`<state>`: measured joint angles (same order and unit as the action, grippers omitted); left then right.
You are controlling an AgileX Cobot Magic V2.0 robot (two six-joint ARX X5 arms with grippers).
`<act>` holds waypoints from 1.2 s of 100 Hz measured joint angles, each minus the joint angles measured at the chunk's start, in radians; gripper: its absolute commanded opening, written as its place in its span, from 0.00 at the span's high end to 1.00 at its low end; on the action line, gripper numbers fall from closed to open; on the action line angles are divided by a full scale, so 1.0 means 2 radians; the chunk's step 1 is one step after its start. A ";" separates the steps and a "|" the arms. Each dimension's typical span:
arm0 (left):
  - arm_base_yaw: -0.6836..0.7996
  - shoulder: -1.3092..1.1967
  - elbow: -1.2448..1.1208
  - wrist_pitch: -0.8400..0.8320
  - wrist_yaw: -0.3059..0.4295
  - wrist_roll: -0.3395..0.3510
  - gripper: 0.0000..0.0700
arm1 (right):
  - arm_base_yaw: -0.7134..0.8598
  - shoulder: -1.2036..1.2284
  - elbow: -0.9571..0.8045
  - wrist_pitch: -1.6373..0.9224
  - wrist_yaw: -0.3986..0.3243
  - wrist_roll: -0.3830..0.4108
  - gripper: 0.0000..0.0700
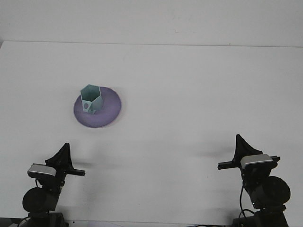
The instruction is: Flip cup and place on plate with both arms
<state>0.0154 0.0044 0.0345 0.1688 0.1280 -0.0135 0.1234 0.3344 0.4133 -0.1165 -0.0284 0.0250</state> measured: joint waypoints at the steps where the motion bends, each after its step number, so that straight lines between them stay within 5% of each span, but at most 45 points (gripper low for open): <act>1: 0.000 0.000 0.000 0.000 0.000 0.000 0.98 | 0.000 0.000 0.000 0.000 0.000 0.000 1.00; 32: 0.000 0.000 0.000 0.000 0.000 0.000 0.98 | 0.000 0.000 0.000 0.002 0.002 -0.002 1.00; 48: 0.000 0.000 0.000 0.000 0.000 0.000 0.98 | -0.018 -0.020 -0.017 0.022 0.043 -0.032 1.00; 84: 0.000 0.000 0.000 0.000 0.000 0.000 0.98 | -0.068 -0.162 -0.181 0.053 0.023 -0.094 1.00; 120: 0.000 0.000 0.000 0.001 0.000 0.000 0.98 | -0.063 -0.167 -0.199 0.054 0.008 -0.109 1.00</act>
<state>0.0154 0.0048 0.0345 0.1711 0.1284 -0.0139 -0.0029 0.0010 0.0154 -0.0093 -0.0116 -0.1940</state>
